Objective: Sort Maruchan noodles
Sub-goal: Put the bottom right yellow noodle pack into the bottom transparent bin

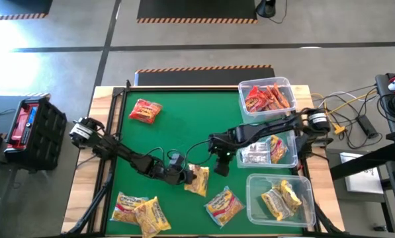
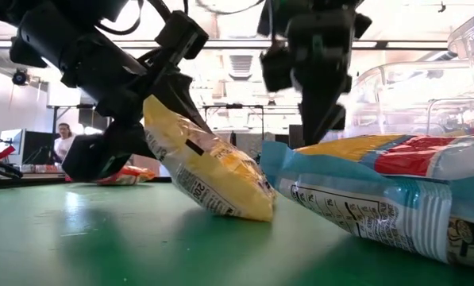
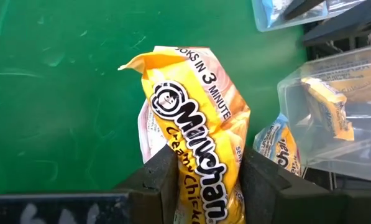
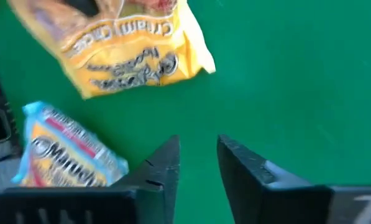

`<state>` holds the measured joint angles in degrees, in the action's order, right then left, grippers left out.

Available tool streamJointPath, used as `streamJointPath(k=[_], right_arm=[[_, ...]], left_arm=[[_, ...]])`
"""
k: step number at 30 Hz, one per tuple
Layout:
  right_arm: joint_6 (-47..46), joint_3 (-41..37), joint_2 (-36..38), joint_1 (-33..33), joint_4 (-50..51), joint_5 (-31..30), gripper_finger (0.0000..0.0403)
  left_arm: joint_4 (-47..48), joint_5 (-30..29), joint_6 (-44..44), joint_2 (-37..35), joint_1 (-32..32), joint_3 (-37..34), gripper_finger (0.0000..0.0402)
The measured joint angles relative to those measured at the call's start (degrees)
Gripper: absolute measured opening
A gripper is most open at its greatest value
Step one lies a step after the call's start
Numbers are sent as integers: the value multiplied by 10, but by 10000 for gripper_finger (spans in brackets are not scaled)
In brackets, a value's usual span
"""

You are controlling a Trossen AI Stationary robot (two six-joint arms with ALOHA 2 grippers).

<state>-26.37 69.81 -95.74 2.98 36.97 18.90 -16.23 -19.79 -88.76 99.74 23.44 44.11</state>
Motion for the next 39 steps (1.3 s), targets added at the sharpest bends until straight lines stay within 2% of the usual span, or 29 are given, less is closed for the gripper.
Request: streamJointPath(k=[5,9,18,24,31,39], right_arm=[[4,1,40,0,82,4,131],[-1,2,61,1,79,5,135],[-25,1,100,2,9,11,133],[-56,1,106,5,-107,55,146],[-65,1,108,4,-159,53,174],[-9,1,104,5,-197,25,194]], left_arm=[[2,0,9,-7,0,0,109],[-2,-4,36,-13,-1,0,107],[-3,-7,256,-80,-5,0,107],[-5,14,406,-139,-5,0,107],[16,18,428,-156,-5,0,107],[-11,24,479,-153,-5,2,107]])
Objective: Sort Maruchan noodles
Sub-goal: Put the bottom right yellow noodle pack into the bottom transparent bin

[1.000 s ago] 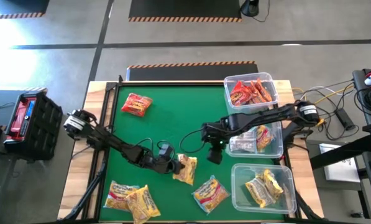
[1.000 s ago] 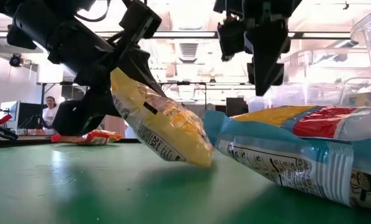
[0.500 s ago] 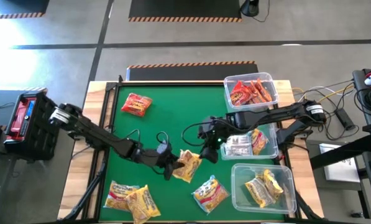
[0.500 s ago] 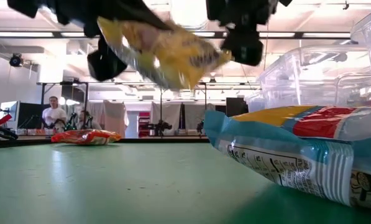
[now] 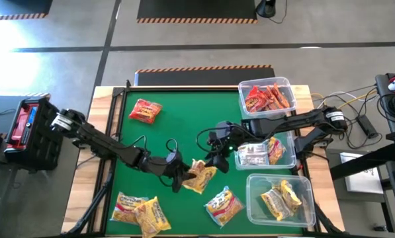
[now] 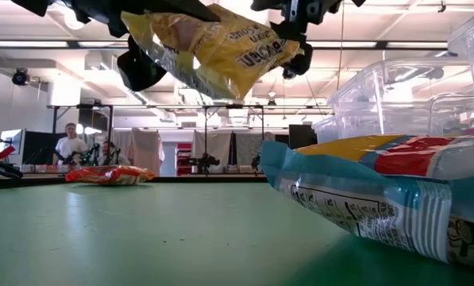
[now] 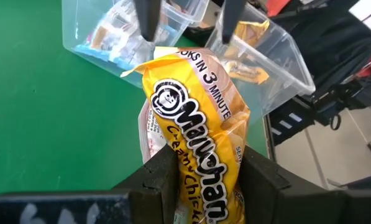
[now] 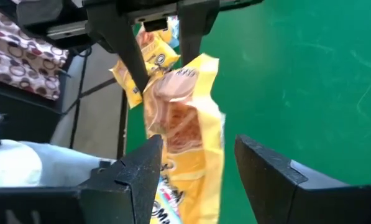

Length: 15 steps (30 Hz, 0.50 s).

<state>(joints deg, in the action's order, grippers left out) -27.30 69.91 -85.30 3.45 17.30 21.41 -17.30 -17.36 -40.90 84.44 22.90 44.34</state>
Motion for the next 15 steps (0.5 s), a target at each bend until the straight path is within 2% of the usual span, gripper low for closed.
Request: streamJointPath(k=[8,12,15], right_arm=[[24,1,-16,1,-6,3,196],[17,1,-29,3,-38,45,196],[17,1,-37,9,-55,55,195]], left_arm=[[-35,0,60,1,-19,0,107],[-48,0,75,1,-31,0,107],[-62,6,95,1,-34,0,107]])
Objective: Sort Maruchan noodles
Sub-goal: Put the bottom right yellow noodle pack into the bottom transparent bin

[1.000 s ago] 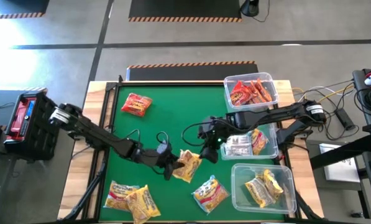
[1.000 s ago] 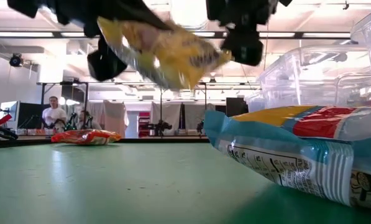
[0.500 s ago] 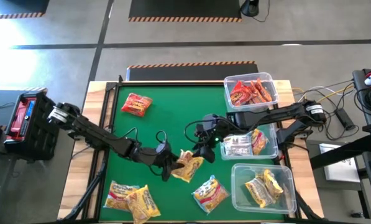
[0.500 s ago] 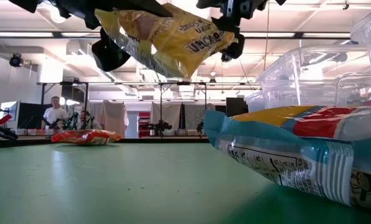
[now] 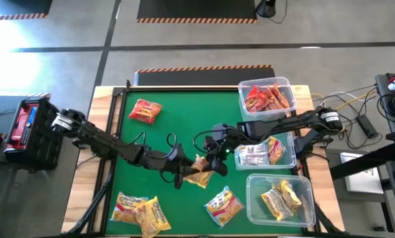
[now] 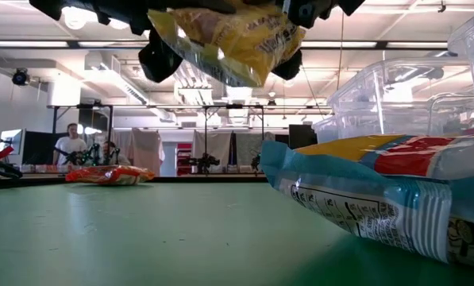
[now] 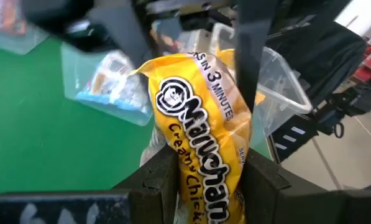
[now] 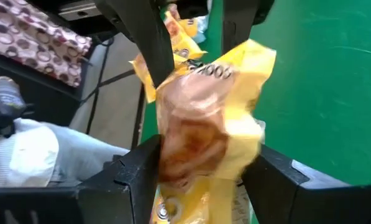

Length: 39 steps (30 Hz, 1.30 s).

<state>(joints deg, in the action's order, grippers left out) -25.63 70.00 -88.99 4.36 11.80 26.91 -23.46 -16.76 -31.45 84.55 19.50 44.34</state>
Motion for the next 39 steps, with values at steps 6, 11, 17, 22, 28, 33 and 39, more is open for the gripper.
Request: streamJointPath(k=[6,11,17,22,28,33,39], right_arm=[[-19,0,-8,0,-6,4,184],[-35,0,-8,1,-5,4,144],[-41,0,-8,1,3,15,71],[-43,0,-6,-4,34,25,37],[-43,27,-5,-22,132,25,31],[-42,103,-5,-24,273,24,31],[-108,205,-4,-7,463,16,31]], left_arm=[[-6,-2,34,0,-2,0,108],[-7,-3,36,0,-3,0,125],[4,-11,15,-2,-4,0,161],[45,-19,10,-25,-4,0,184],[127,-31,7,-69,-4,0,193],[176,-32,-8,-87,-3,0,193],[184,-35,-11,-88,-6,-2,194]])
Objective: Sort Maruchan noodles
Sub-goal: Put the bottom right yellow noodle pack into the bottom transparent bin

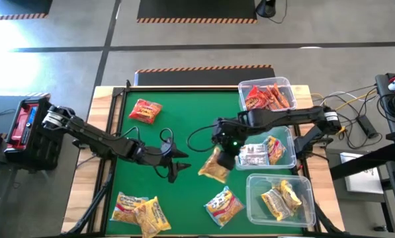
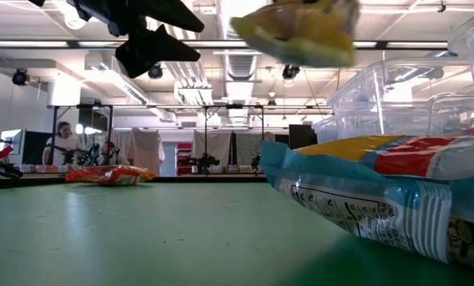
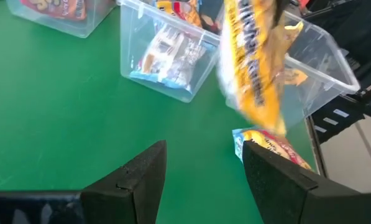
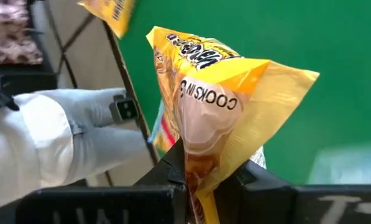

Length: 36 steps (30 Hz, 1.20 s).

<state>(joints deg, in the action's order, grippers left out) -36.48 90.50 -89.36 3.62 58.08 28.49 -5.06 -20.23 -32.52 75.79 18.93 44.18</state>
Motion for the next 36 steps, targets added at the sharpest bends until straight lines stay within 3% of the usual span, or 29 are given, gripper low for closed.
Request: streamJointPath(k=[11,17,29,36], right_arm=[[-221,116,1,107,207,0,31],[-319,126,2,186,315,-27,31],[-465,68,2,293,319,-34,31],[-490,24,3,318,320,-34,31]], left_arm=[[23,-2,-15,0,-20,-1,194],[27,-2,-15,0,-30,-2,194],[27,-2,-10,0,-42,-5,194],[26,-2,-10,0,-42,-5,194]])
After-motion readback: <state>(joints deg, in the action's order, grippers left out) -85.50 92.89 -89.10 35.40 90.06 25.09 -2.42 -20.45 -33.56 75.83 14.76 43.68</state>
